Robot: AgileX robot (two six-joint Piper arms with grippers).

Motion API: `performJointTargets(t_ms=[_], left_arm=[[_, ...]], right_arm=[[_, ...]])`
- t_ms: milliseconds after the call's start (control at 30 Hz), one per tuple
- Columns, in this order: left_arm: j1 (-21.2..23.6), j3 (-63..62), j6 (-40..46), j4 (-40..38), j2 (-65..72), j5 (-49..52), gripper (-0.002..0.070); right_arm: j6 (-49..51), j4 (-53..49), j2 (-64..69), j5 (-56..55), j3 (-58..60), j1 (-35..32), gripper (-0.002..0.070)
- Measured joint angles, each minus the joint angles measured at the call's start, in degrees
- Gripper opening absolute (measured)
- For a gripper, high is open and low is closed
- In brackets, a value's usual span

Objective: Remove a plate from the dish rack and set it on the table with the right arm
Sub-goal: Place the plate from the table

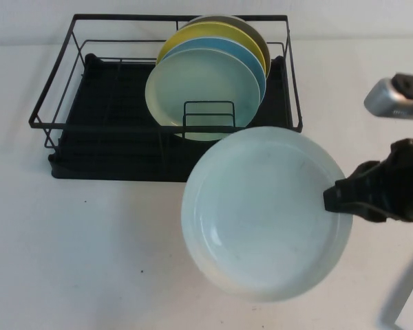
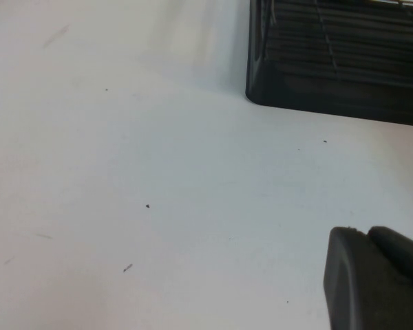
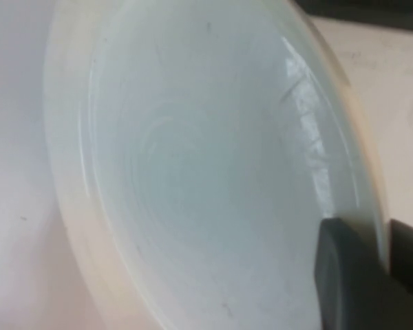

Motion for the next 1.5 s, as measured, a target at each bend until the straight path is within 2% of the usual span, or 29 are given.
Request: performJointTargets(t_ms=[133, 500, 733, 1000, 1500], left_arm=[[0.0, 0.0, 0.0, 0.0, 0.0, 0.0, -0.0004], [0.0, 0.0, 0.0, 0.0, 0.0, 0.0, -0.0004], [0.0, 0.0, 0.0, 0.0, 0.0, 0.0, -0.0004], [0.0, 0.0, 0.0, 0.0, 0.0, 0.0, -0.0004], [0.0, 0.0, 0.0, 0.0, 0.0, 0.0, -0.0004]], right_arm=[[0.1, 5.0, 1.4, -4.1, 4.5, 0.1, 0.0041], [-3.6, 17.3, 14.3, -15.2, 4.5, 1.4, 0.0041], [-13.5, 27.0, 23.9, -17.8, 2.6, 4.0, 0.0041], [-15.7, 28.8, 31.1, -19.8, -2.7, 4.2, 0.0041], [-16.1, 33.3, 36.0, -22.1, -3.6, 4.2, 0.0041]])
